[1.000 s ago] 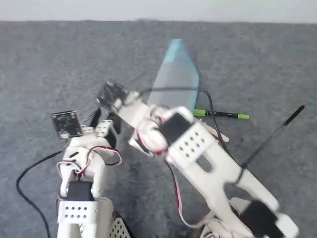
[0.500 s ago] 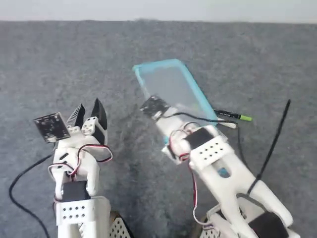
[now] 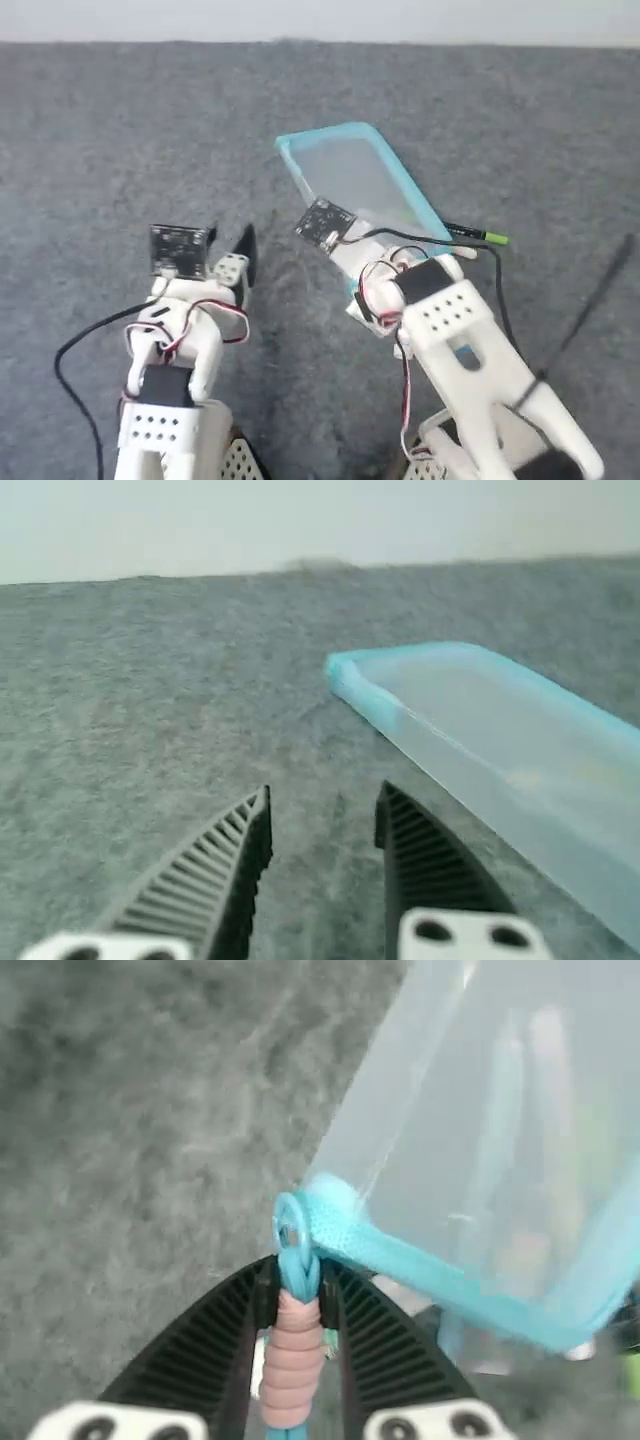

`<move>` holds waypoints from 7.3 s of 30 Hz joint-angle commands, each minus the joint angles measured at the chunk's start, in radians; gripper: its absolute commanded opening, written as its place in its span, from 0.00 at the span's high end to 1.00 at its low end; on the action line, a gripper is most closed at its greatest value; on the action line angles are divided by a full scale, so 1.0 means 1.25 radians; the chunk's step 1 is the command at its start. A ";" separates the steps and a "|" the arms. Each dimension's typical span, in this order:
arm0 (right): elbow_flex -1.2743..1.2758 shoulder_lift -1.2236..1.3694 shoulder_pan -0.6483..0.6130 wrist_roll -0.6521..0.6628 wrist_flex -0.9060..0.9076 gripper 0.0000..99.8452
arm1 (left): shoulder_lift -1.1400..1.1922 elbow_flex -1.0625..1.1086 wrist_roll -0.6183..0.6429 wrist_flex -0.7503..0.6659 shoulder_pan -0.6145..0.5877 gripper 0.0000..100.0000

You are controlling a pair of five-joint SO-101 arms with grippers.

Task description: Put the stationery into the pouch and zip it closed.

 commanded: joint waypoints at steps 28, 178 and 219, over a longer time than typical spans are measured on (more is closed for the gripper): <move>-0.205 -0.129 -0.052 0.043 0.056 0.99 | 0.001 -0.106 -0.055 0.201 0.190 0.67; -0.259 0.531 -0.058 -0.320 -0.288 0.97 | 0.002 -0.106 0.044 0.027 -0.257 0.68; 0.031 -0.252 -0.060 -0.163 -0.015 0.99 | 0.001 -0.145 -0.128 0.258 0.149 0.67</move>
